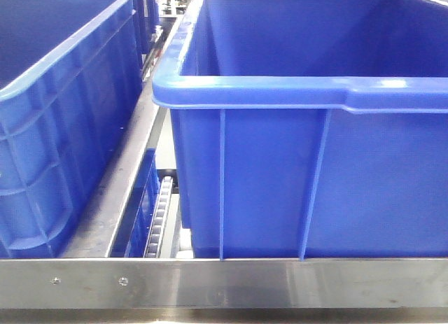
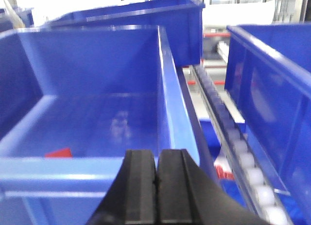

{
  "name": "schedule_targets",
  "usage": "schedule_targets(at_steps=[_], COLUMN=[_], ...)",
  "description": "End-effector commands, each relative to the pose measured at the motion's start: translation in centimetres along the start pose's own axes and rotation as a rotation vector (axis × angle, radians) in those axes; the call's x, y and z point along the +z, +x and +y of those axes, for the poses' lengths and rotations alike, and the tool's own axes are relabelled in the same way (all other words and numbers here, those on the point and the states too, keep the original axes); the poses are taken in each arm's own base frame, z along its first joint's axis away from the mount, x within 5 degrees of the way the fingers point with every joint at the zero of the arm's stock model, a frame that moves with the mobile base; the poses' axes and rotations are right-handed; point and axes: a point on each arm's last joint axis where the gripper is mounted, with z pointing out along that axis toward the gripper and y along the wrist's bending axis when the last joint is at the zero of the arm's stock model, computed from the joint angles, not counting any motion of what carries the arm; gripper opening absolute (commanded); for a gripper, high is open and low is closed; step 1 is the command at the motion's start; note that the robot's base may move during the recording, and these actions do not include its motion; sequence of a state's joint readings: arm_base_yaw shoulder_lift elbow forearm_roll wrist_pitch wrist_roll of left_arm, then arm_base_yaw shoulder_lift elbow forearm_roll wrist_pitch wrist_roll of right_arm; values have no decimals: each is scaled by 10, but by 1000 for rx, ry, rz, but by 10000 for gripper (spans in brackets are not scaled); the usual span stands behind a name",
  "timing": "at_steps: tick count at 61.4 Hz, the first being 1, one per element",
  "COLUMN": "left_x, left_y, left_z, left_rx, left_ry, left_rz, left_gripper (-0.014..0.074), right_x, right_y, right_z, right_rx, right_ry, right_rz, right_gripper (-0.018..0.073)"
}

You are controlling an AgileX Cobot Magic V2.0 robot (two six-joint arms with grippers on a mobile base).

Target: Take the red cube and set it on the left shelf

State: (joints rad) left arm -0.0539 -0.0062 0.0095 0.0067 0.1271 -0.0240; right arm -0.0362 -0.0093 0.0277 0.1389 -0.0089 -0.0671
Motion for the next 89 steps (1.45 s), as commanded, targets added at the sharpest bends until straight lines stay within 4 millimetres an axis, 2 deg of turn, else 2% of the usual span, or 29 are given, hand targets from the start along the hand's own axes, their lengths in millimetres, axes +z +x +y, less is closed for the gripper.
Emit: schedule_targets(at_steps=[1,89], left_x=[0,0], left_y=[-1,-1], left_z=[0,0], left_rx=[-8,-8], left_ry=[7,7], left_rz=[-79,-79], left_gripper=[102,102], right_x=[-3,-3], right_y=[-12,-12], right_z=[0,0], right_rx=[-18,-17], right_ry=[6,5], right_rz=[-105,-96], right_gripper=[48,48])
